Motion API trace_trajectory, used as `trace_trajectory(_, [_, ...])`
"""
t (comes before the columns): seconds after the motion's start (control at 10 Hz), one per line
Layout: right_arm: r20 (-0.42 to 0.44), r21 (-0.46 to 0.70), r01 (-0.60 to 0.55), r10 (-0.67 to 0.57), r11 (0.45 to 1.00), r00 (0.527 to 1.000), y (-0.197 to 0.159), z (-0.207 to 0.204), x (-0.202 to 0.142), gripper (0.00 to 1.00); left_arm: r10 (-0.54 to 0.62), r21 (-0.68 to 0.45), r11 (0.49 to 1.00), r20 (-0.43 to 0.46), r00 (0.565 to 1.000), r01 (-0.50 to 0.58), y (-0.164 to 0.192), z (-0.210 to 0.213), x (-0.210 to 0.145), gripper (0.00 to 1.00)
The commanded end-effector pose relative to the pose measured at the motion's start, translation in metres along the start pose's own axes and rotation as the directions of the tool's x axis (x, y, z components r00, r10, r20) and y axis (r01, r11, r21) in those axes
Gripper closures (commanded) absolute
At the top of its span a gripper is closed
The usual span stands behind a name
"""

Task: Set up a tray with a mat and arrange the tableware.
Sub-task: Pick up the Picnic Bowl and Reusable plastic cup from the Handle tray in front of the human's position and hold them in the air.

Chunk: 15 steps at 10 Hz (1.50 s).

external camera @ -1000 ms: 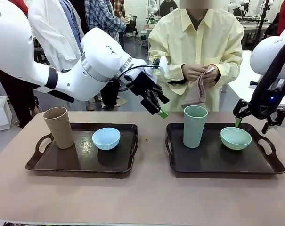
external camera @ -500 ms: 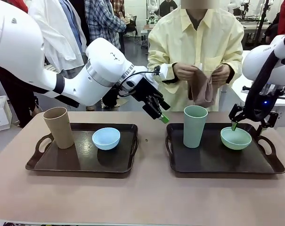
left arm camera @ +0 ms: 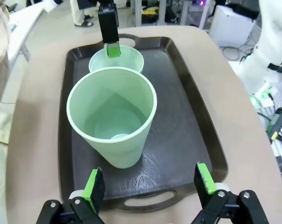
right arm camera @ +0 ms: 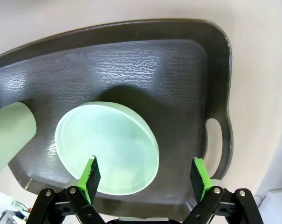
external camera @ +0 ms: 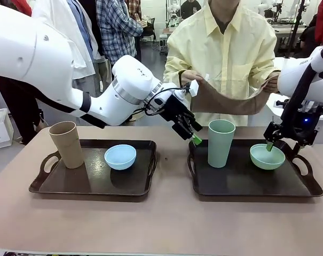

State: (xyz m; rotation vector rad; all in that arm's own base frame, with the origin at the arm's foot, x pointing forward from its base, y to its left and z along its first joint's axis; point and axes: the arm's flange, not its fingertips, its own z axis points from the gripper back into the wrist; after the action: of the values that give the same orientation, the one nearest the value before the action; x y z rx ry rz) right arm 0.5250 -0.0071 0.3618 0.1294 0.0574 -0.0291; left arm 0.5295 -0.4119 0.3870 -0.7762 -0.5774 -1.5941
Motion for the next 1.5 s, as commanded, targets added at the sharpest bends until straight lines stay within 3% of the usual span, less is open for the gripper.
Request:
trace_trajectory(0.0, [0.001,-0.036,-0.023,0.023,0.999,1.0,-0.006,-0.012,-0.001,0.0,0.003,-0.027,1.0,0.015,1.0,-0.002,0.008,-0.004,0.001,0.0])
trace_trajectory(1.4, [-0.021,-0.037,-0.051,0.05,0.998,0.999,0.0,-0.021,-0.002,0.0,-0.002,0.084,0.996,0.073,0.997,-0.004,0.036,-0.056,-0.002,0.0])
